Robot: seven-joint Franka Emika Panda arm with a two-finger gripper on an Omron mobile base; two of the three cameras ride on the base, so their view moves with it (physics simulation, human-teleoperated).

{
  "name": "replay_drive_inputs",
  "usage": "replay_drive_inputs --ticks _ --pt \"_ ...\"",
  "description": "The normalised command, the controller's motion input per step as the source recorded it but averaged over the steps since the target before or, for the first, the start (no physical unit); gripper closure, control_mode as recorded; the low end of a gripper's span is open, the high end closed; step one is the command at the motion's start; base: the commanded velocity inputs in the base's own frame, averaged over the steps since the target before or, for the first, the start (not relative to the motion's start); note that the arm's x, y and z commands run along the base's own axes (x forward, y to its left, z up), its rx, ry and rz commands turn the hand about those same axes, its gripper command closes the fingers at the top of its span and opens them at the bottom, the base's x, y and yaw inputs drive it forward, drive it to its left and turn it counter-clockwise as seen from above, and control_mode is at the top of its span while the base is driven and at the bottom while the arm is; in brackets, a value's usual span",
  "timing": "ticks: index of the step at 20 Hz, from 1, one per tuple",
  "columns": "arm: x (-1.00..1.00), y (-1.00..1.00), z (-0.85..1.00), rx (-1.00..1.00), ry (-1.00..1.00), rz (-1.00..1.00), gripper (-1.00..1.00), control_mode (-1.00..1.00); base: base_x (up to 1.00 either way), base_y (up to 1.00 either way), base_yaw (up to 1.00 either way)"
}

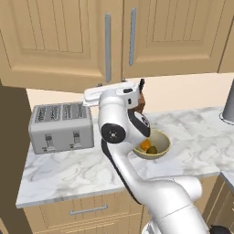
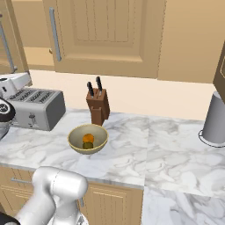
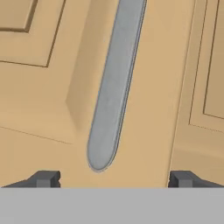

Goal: Open the cabinet. Pick the orange and kiwi from the cabinet and place them into the bowl. Then close the cabinet.

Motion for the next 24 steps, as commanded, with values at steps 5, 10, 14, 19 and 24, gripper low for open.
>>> replay_drive_inputs --ticks 5,10,14,19,24 --pt "0.53 -0.03 -0.16 0.0 0.0 -0.07 -1.0 -1.0 0.0 0.0 0.0" --pt "0.53 0.0 -0.19 0.0 0.0 -0.05 -1.0 -1.0 0.0 0.0 0.0" --pt "0.54 0.0 -0.18 0.0 0.0 -0.04 -1.0 -1.0 0.0 0.0 0.0" --pt "0.52 -0.02 -0.13 0.0 0.0 -0.04 -1.0 -1.0 0.0 0.0 0.0" --pt "0.57 -0.02 -0.14 0.0 0.0 -0.02 -1.0 -1.0 0.0 0.0 0.0"
